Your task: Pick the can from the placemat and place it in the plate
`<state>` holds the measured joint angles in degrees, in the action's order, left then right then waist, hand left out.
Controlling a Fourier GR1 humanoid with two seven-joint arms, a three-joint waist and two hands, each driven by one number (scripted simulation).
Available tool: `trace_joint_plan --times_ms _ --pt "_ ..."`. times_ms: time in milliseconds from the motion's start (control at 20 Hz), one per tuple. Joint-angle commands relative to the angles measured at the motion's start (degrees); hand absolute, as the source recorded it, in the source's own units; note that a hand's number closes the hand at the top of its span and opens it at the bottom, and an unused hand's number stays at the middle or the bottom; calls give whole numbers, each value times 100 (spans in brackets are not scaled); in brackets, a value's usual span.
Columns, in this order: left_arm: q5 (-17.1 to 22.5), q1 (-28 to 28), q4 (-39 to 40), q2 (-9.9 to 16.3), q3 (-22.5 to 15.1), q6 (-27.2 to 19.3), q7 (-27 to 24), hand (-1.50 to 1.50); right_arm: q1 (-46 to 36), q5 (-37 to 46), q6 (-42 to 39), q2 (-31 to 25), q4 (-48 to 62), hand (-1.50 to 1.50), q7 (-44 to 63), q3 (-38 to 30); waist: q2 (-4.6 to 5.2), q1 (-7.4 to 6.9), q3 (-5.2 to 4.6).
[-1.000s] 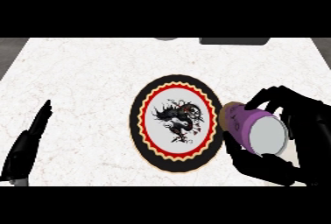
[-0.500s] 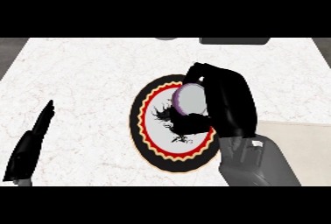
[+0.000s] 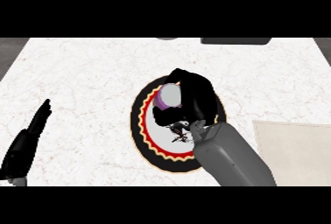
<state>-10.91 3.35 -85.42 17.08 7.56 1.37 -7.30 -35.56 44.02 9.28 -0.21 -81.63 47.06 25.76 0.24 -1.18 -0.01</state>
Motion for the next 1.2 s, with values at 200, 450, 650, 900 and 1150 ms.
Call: trace_joint_plan --times_ms 200,450,650,900,1150 --pt "-184 444 -447 -302 -120 -107 105 0 -155 -569 1114 21 1027 -150 -183 167 -25 52 2" --pt "-194 207 144 -274 -29 -115 -271 0 -417 -744 2398 21 973 -150 -380 104 -13 69 -1" --pt "-65 334 -491 -111 98 8 221 0 -32 -433 3052 -47 465 -150 -281 -317 -50 122 6" --pt "-124 494 -312 -183 113 -18 -21 0 840 -799 3106 -399 -632 -150 -512 -738 -45 166 5" --pt "-147 117 -124 -222 118 -56 77 0 1920 -2189 3016 -1022 -1873 -150 -1841 -1196 -26 214 10"
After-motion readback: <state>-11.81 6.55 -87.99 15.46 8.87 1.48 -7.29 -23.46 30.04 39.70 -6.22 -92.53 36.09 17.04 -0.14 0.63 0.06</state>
